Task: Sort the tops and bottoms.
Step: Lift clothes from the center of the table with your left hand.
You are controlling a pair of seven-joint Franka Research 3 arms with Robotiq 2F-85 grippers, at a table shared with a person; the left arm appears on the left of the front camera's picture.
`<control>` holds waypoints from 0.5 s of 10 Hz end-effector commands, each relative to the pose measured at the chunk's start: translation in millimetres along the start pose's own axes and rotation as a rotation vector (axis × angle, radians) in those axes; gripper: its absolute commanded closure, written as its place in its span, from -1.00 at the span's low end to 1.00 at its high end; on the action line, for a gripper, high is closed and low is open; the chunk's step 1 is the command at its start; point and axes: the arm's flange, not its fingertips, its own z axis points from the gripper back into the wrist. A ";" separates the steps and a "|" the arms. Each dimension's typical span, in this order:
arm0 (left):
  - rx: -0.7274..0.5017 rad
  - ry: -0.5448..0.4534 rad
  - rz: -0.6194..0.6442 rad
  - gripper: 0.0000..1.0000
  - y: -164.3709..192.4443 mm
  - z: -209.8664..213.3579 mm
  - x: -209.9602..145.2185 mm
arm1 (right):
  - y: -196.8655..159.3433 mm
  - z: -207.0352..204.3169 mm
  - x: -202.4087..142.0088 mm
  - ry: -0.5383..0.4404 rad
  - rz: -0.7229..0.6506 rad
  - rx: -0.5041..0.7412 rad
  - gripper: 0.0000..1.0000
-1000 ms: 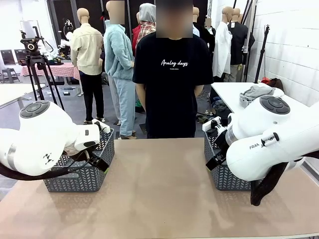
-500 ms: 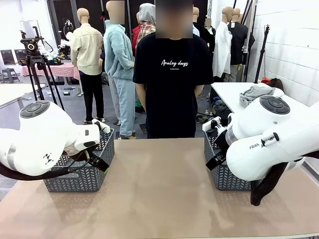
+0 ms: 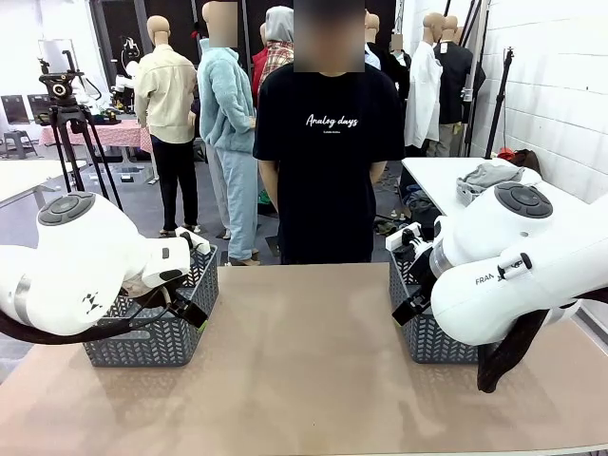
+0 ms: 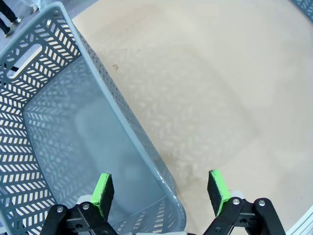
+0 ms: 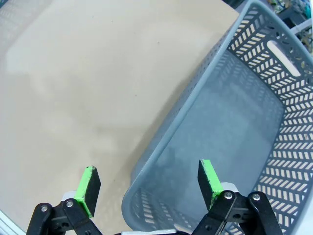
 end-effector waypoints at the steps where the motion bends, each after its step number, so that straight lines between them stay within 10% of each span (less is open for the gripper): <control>1: 0.000 0.000 0.006 -1.00 2.2 0.0 -0.6 | 0.1 -0.1 -0.1 0.000 0.000 0.001 -1.00; 5: 0.000 0.000 0.006 -1.00 2.2 0.0 -0.6 | 0.1 -0.1 -0.1 0.000 0.000 0.001 -1.00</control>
